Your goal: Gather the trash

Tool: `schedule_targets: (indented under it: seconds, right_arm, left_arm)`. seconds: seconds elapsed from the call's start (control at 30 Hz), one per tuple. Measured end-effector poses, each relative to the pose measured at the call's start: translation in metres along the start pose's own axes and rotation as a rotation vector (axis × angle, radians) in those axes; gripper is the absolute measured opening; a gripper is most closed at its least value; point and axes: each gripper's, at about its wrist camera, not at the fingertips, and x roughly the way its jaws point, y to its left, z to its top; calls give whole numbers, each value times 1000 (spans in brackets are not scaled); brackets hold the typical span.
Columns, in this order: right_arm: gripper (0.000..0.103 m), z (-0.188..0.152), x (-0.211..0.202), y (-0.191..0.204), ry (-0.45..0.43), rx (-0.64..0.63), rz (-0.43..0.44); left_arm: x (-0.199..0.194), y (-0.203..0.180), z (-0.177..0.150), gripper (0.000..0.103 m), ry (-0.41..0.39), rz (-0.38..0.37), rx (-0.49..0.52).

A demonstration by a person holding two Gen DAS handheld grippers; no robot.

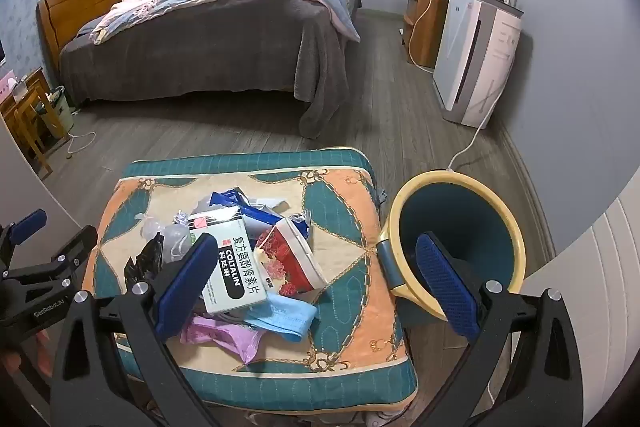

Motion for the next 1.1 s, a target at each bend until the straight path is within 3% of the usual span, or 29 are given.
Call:
schedule_targets:
  seconds: [1.1]
  right_arm:
    - [97,4,-15,0,-77,5,-16]
  left_arm:
    - [4,-1,-2,99,14,-14,-8]
